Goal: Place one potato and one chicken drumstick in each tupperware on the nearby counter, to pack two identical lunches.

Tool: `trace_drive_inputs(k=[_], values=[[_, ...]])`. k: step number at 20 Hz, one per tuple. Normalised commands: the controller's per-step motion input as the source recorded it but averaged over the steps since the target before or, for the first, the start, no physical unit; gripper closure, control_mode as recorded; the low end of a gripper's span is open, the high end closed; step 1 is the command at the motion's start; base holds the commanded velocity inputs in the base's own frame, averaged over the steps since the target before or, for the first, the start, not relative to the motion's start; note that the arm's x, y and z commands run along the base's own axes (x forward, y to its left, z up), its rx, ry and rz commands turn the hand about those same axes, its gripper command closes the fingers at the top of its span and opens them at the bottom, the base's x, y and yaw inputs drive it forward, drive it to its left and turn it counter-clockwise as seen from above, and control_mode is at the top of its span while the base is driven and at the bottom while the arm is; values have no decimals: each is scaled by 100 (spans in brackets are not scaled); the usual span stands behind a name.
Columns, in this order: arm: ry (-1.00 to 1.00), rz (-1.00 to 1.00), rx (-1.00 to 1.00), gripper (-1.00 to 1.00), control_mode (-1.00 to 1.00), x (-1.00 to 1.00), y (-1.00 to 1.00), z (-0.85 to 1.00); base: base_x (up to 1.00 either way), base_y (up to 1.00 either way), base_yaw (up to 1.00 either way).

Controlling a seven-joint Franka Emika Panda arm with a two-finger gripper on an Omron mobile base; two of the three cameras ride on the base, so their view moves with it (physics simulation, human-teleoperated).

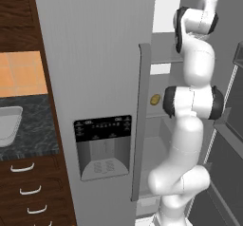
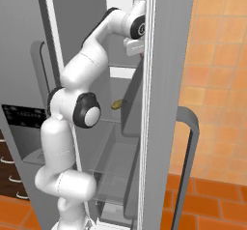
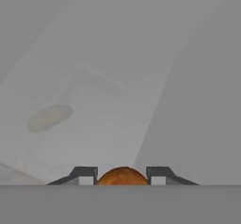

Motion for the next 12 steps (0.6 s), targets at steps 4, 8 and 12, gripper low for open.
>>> trace_drive_inputs(k=[4, 8, 12], values=[[-11, -2, 0, 100, -100, -100, -4, 0, 0, 0, 0], [-17, -5, 0, 100, -100, -100, 92, -18, 0, 0, 0], [-3, -3, -3, 100, -100, -100, 99, -37, 0, 0, 0]])
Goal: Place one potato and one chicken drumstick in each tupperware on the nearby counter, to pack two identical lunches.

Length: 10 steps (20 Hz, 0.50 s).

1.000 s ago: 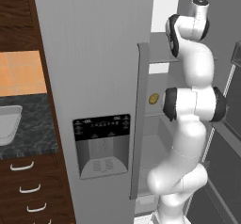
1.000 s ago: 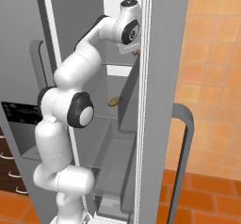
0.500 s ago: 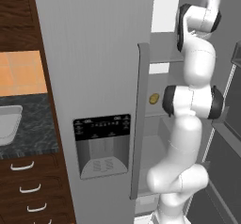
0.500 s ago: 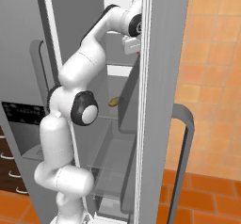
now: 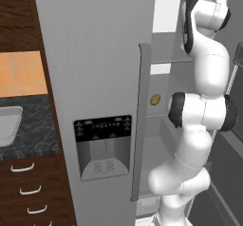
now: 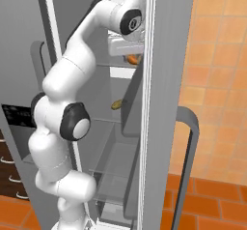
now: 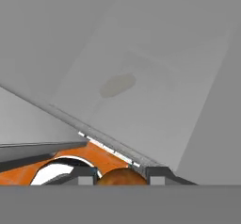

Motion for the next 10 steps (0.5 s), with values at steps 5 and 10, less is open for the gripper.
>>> trace_drive_inputs(k=[5, 10], values=[[-28, -28, -1, 100, -100, -100, 69, -80, 0, 0, 0], [-17, -20, 5, 100, -100, -100, 12, -76, 0, 0, 0]])
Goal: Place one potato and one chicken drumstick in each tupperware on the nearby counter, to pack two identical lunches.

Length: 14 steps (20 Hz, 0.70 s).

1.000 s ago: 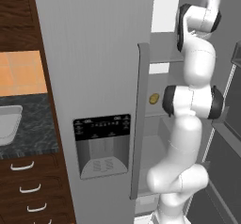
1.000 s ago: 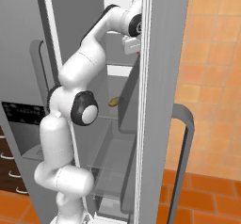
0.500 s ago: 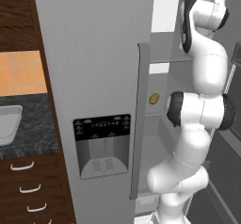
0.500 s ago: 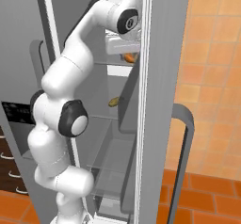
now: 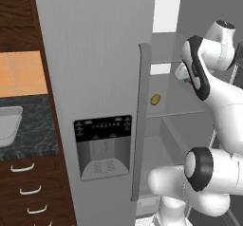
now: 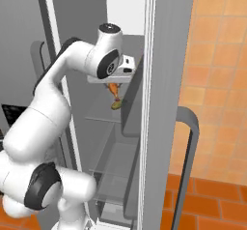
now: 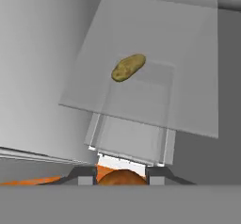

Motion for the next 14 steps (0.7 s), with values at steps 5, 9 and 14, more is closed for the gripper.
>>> trace_drive_inputs(k=[5, 9, 14], values=[[1, -4, 0, 100, -100, -100, 6, -2, 0, 0, 0], [2, -8, 2, 100, -100, -100, 25, 0, 0, 0, 0], [3, -9, 4, 100, -100, -100, 37, 0, 0, 0, 0]])
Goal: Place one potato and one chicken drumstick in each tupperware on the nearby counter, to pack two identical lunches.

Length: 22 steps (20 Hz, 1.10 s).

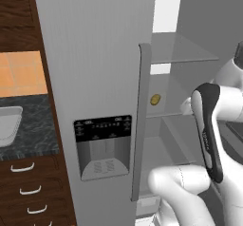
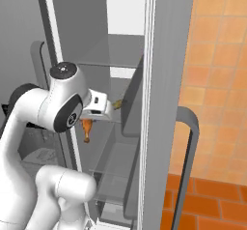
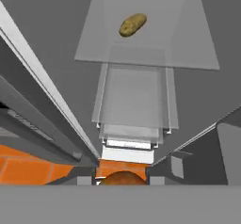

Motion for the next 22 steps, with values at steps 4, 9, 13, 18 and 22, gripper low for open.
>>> trace_drive_inputs(k=[4, 9, 13, 18, 22], values=[[1, -6, 2, 100, 100, -74, 31, 0, -25, 11, -2], [0, 0, 0, 100, 100, 0, 0, 0, -45, 88, -3], [0, 0, 0, 100, 100, 0, 0, 0, -1, 100, -6], [0, 0, 0, 100, 100, 0, 0, 0, -1, 100, -7], [0, 0, 0, 100, 100, 0, 0, 0, -8, 100, -3]])
